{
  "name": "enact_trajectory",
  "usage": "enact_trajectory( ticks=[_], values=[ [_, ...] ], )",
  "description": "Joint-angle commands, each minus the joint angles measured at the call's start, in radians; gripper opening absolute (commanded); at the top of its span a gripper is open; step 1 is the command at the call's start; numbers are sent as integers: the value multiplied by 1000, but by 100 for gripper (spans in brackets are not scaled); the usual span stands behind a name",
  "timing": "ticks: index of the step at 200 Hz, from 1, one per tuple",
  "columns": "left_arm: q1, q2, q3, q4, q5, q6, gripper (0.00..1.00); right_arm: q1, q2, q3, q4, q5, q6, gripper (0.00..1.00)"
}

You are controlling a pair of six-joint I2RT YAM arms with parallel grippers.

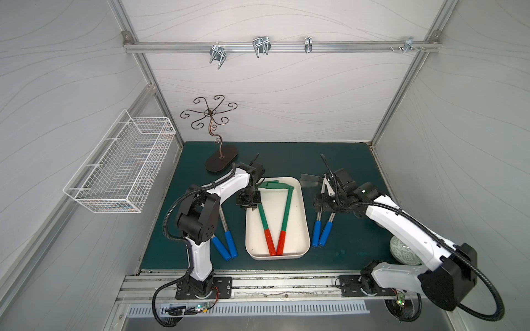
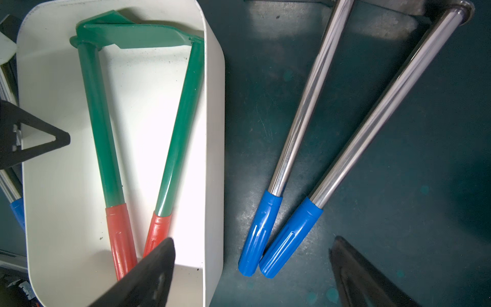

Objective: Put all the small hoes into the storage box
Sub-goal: Adjust the storage box at the center of the board, then pick up the hoe from the center of the board.

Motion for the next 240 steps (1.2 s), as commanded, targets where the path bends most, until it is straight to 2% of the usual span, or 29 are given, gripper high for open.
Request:
enact_trajectory(
  ticks=[1, 22, 66, 101, 122, 148, 185, 240],
  values=[
    [0, -30, 65, -27, -37, 22, 38, -31, 0, 26, -31, -3, 13, 92],
    [12, -104, 78, -33, -66, 39, 43, -63, 5, 42, -24, -14, -5, 92],
    [69, -293, 62, 3, -113, 101, 44, -131, 81, 93, -3, -92, -14, 94],
    [153, -422, -69, 111, -135, 135, 44, -151, 198, 161, -19, -108, -7, 92],
    [212, -482, -176, 195, -88, 158, 44, -164, 268, 200, -34, -99, 7, 84],
    [246, -520, -273, 270, -64, 202, 44, -194, 342, 236, -36, -99, 25, 73],
    [256, -552, -364, 351, -42, 230, 44, -216, 451, 286, -50, -81, 25, 73],
    [272, -558, -383, 382, -17, 210, 44, -244, 568, 343, -41, -64, 26, 69]
  ],
)
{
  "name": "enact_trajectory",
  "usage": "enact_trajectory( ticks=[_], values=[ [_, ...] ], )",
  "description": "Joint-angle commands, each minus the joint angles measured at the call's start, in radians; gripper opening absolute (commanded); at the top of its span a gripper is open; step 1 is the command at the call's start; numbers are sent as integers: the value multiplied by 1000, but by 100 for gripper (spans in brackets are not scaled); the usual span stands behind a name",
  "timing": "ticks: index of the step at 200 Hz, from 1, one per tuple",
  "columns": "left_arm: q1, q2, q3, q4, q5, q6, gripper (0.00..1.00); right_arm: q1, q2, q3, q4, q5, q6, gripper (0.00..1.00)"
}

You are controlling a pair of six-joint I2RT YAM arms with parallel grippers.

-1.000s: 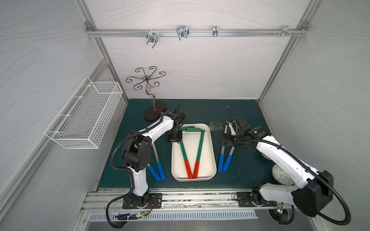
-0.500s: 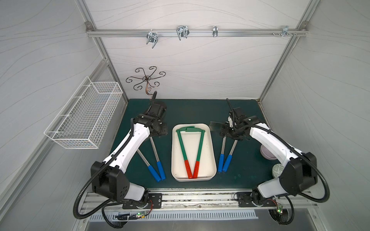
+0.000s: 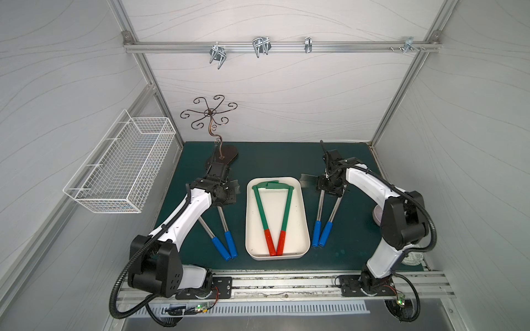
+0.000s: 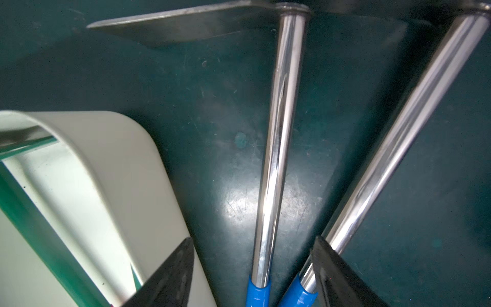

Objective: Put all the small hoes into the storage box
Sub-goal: Pick up the hoe from the center of the board.

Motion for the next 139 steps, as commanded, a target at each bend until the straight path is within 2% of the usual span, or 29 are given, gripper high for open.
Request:
enact_trajectory(
  ticks=[1, 139],
  values=[
    [13, -23, 4, 51, 18, 1, 44, -14, 41, 31, -26, 22, 9, 69],
    [21, -31, -17, 55, 14, -17, 44, -46, 189, 21, 64, -8, 11, 59]
  ],
)
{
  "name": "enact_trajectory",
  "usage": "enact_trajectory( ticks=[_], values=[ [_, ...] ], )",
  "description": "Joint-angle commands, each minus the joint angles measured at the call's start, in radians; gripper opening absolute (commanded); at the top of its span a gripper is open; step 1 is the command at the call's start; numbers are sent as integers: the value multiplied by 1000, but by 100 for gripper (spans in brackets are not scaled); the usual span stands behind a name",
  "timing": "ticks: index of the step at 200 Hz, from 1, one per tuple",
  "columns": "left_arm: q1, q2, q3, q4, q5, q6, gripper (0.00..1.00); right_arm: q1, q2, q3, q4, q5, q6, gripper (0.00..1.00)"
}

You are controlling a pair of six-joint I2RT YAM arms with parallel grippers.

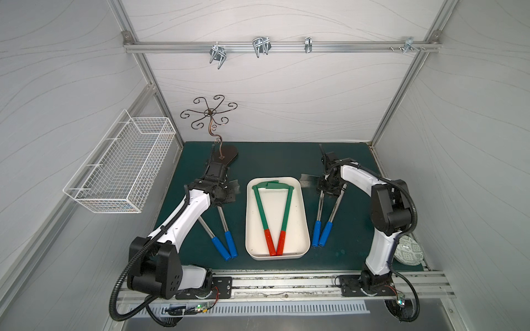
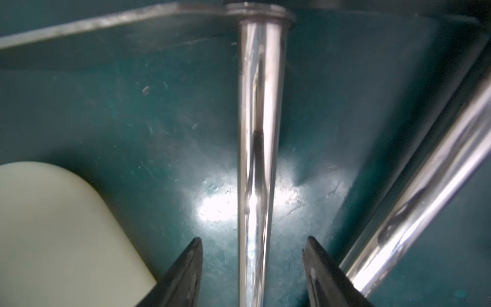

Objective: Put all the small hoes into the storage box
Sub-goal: Pick up the hoe from the center of the board.

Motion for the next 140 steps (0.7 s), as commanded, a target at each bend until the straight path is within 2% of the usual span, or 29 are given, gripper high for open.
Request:
enact_trajectory(
  ticks=[1, 140],
  values=[
    [7, -18, -1, 27, 5, -9, 44, -4, 36, 3, 8, -13, 11, 59],
    [6, -13, 0, 31, 9, -14, 43, -4, 107, 2, 25, -45, 16, 48]
  ],
)
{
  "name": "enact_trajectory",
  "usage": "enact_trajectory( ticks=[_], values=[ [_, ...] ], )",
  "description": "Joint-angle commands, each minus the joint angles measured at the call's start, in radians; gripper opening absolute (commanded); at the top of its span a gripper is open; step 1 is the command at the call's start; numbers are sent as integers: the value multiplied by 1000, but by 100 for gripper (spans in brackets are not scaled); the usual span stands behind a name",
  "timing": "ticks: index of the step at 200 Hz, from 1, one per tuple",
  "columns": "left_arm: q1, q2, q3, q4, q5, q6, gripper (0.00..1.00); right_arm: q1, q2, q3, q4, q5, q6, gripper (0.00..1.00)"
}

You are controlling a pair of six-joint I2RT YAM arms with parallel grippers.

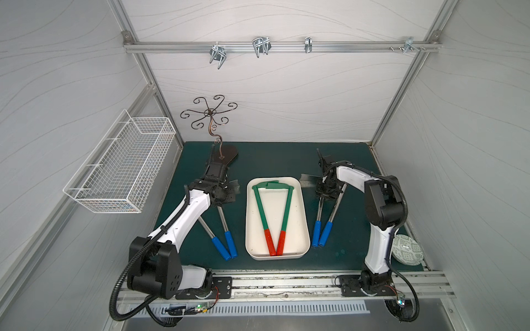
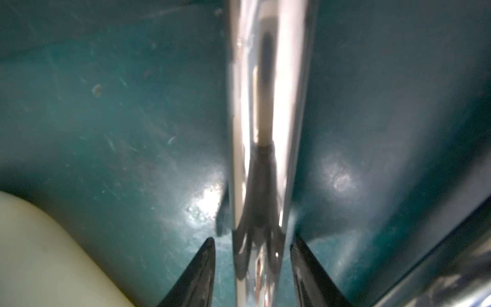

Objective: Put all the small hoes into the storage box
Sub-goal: Pick up the hoe from the center of the board.

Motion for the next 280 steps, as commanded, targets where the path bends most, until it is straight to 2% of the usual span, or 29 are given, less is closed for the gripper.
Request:
enact_trajectory(
  ticks=[1, 40, 150, 207, 256, 280],
  values=[
    [6, -13, 3, 22, 5, -10, 43, -4, 26, 2, 0, -13, 11, 48],
    [7, -13, 4, 23, 6, -10, 43, -4, 42, 17, -8, -11, 0, 45],
    [7, -14, 4, 25, 6, -13, 43, -3, 39, 52, -35, -5, -18, 28],
    [10, -18, 3, 26, 8, -14, 43, 1, 13, 78, -59, -4, -56, 14],
    [13, -25, 0, 28, 9, -17, 43, 19, -15, 150, -134, -3, -109, 18],
    [13, -28, -2, 28, 6, -18, 43, 22, -40, 176, -165, -8, -111, 12]
  ],
)
